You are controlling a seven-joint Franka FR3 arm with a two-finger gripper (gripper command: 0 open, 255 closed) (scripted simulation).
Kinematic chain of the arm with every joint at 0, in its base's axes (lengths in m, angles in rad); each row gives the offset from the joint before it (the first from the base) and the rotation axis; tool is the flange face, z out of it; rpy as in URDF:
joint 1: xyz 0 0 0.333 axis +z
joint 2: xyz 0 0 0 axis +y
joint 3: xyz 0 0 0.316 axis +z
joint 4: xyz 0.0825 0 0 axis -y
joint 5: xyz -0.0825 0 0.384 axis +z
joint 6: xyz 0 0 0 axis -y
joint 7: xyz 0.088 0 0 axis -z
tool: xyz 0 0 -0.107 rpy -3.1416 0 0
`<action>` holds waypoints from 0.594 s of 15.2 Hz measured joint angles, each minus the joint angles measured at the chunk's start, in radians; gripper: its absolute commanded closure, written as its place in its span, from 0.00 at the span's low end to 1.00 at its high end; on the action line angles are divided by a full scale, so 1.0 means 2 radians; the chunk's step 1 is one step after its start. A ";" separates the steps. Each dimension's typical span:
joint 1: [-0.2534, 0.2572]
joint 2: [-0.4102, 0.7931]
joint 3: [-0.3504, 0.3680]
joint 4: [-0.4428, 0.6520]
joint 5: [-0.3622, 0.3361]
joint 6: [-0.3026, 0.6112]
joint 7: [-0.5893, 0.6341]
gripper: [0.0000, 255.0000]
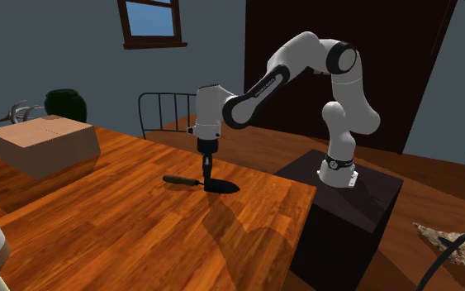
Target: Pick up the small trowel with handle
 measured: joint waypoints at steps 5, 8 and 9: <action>-0.001 0.000 0.000 0.003 0.000 0.000 -0.001 1.00; 0.000 -0.002 -0.001 0.001 0.000 0.000 0.000 1.00; 0.000 -0.005 -0.001 0.002 -0.002 -0.004 0.001 1.00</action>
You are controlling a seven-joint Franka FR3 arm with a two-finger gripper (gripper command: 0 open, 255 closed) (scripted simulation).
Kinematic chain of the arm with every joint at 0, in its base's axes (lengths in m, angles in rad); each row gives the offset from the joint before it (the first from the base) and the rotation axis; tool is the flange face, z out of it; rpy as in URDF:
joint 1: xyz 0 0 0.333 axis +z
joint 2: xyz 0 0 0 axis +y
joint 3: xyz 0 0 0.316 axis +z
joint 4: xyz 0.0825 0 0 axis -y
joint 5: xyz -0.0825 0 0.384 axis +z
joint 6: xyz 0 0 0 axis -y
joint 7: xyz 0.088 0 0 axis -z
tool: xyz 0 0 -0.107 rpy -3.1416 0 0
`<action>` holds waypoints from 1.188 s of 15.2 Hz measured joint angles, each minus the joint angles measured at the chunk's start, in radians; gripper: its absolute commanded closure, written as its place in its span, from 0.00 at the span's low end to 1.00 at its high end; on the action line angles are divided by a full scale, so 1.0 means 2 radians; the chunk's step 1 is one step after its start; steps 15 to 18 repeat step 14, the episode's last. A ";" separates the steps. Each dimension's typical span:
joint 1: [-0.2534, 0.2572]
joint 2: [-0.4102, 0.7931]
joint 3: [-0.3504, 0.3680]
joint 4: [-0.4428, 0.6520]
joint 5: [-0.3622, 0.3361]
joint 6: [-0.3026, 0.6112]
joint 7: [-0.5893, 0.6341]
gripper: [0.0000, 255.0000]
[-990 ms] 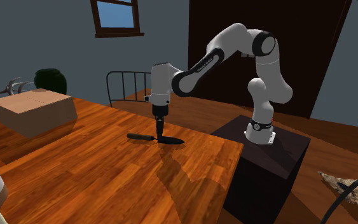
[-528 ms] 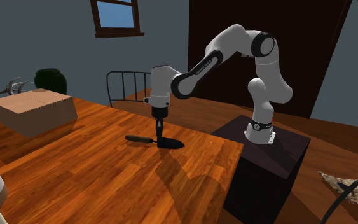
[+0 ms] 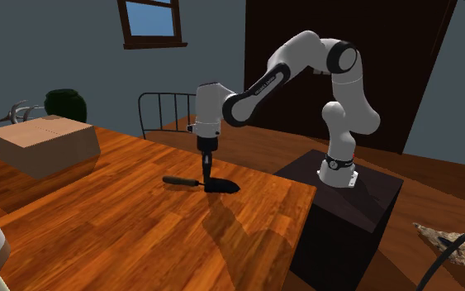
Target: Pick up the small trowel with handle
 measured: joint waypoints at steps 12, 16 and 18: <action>0.004 -0.033 -0.006 0.030 -0.018 -0.066 0.019 1.00; 0.005 -0.037 -0.007 0.035 -0.020 -0.075 0.021 1.00; 0.005 -0.037 -0.007 0.035 -0.020 -0.075 0.021 1.00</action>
